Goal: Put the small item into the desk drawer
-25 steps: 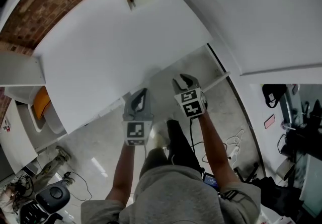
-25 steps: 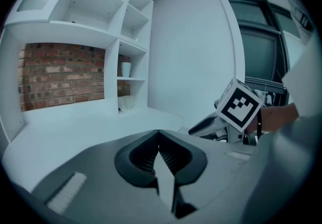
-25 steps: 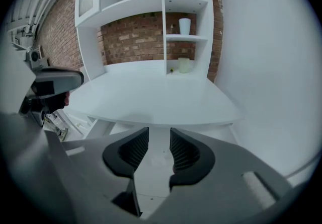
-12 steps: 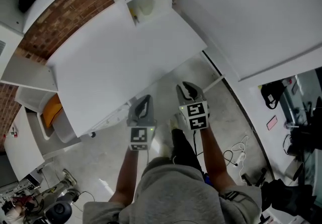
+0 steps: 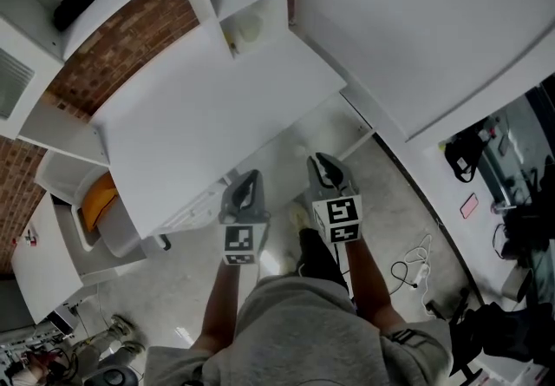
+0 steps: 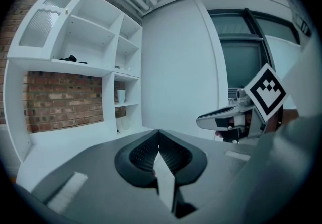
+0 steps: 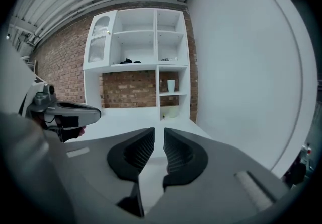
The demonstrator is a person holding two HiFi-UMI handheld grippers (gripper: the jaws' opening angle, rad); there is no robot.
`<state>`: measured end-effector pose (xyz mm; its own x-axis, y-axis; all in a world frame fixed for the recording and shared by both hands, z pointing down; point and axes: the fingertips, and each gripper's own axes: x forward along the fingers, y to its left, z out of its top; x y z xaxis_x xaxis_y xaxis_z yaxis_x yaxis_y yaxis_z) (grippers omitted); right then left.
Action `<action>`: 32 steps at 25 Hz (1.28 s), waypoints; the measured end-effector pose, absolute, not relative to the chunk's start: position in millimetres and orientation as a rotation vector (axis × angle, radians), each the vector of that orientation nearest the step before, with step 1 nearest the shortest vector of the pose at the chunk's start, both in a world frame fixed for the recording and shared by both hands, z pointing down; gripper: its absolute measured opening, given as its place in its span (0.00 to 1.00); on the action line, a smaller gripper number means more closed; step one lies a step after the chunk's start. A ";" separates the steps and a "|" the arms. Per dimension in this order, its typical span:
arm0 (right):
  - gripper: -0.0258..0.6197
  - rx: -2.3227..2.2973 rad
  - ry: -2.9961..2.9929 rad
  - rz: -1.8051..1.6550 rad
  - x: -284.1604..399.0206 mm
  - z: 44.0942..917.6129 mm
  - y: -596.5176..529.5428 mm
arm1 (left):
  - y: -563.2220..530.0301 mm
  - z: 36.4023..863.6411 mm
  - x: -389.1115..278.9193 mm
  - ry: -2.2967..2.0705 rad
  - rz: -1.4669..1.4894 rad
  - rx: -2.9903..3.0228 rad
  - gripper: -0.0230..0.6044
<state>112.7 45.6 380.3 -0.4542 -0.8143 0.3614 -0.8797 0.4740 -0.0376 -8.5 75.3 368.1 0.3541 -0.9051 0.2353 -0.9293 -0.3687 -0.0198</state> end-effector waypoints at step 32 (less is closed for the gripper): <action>0.04 1.504 -2.470 0.201 96.7 354.9 157.9 | 167.6 344.5 -23.8 -1.697 0.253 2.545 0.06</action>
